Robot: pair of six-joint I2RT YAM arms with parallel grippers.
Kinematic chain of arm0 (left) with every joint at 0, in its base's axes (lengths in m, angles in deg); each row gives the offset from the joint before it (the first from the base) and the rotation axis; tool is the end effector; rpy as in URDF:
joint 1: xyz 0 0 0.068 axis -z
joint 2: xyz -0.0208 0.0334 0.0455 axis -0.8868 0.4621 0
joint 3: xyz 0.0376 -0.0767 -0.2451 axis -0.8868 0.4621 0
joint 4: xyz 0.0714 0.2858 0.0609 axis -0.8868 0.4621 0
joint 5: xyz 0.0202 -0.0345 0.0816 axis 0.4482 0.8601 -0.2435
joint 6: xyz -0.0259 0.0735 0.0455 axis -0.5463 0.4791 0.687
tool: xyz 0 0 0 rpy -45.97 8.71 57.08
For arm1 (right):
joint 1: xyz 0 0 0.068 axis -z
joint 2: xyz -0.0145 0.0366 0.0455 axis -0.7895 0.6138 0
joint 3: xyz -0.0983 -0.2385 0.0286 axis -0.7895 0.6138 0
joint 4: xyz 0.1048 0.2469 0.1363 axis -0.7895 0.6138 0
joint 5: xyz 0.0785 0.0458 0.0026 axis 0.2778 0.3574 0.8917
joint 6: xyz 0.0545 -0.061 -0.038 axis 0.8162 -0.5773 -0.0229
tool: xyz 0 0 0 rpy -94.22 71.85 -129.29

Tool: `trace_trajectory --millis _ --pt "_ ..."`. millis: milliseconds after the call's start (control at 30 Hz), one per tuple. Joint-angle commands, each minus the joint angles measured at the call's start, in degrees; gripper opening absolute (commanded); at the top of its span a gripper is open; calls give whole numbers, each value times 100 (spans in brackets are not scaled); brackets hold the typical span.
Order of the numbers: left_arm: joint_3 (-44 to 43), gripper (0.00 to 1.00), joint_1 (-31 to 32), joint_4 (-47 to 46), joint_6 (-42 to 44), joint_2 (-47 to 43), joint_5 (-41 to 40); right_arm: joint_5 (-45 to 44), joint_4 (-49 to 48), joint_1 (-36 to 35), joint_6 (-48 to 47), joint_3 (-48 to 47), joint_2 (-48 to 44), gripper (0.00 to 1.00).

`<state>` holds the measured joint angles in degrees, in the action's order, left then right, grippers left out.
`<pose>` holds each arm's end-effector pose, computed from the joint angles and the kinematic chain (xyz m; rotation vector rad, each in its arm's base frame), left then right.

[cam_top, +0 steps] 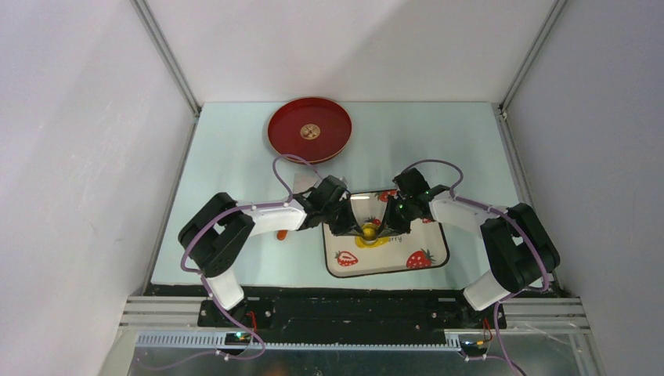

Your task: Roll out the dumpling wrappers from the dough

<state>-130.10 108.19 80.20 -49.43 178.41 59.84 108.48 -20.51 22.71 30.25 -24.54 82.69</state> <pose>0.2589 -0.2951 0.0658 -0.1496 2.7710 -0.9599 0.2758 0.1894 0.0808 0.1183 2.8721 0.8129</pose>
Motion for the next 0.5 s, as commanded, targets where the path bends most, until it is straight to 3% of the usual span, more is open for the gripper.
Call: trace_trajectory --millis 0,467 --pt "392 0 226 969 126 585 -533 16 -116 -353 83 298 302 0" --pt "387 0 220 976 134 592 -532 -39 -109 -352 95 301 208 0"
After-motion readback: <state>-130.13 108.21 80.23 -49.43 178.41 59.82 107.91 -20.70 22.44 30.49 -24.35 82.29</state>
